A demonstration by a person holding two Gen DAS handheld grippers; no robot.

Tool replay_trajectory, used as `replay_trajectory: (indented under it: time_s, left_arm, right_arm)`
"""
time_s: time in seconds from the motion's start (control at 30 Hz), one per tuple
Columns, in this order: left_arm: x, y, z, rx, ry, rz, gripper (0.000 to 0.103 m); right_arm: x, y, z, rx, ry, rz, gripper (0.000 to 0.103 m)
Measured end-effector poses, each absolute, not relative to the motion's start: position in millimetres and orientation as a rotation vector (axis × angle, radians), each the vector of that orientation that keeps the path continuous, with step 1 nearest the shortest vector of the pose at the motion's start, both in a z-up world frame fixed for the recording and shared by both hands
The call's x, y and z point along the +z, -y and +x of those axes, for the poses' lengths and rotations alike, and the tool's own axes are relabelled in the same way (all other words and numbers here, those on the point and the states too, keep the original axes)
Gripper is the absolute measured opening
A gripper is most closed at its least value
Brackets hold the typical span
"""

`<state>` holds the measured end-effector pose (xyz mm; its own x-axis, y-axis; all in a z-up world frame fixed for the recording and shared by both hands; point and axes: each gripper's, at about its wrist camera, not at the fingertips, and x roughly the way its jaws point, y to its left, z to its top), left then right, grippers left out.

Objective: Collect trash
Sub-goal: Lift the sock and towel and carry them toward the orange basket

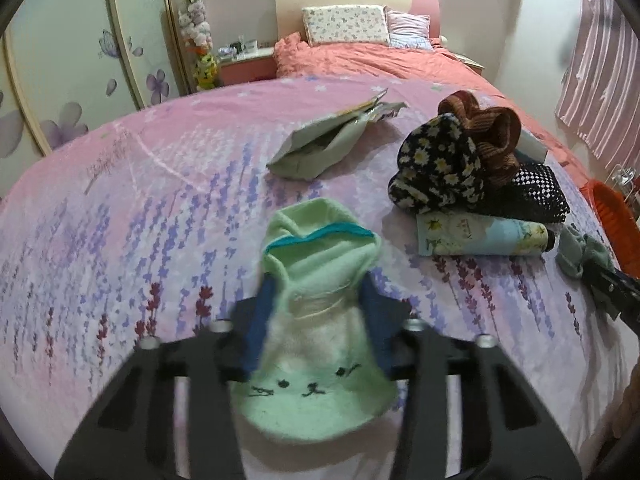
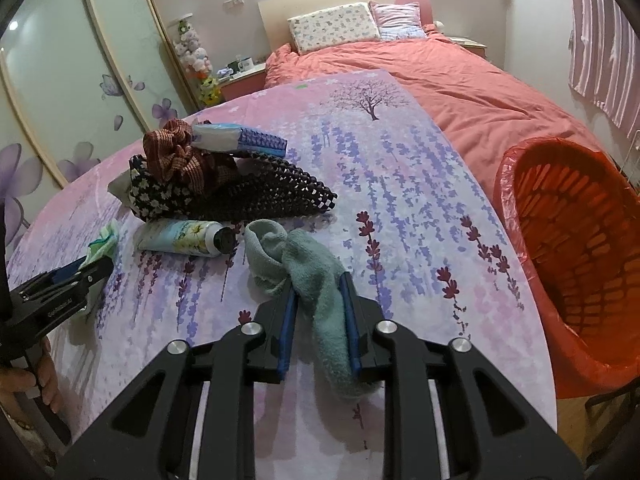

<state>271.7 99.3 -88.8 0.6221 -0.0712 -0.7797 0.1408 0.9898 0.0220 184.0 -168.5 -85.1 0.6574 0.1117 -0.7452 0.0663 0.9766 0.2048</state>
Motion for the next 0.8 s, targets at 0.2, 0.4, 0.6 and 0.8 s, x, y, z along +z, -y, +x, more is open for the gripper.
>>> replay_trajectory:
  time_s: [0.2, 0.4, 0.6, 0.8]
  left_arm:
    - [-79, -108, 272, -0.152, -0.885, 0.034, 0.009]
    - [-49, -98, 255, -0.183, -0.822, 0.028, 0.009]
    - [-11, -67, 234, -0.247, -0.765, 0.022, 0.009]
    - [14, -13, 213, -0.367, -0.722, 0.030, 0.009]
  right_arm:
    - [-68, 174, 172, 0.035, -0.804, 0.255, 0.012]
    - [-40, 183, 156, 0.027, -0.722, 0.260, 0.012]
    - [-13, 198, 135, -0.005, -0.625, 0.256, 0.012]
    - [3, 228, 112, -0.089, -0.541, 0.250, 0.012]
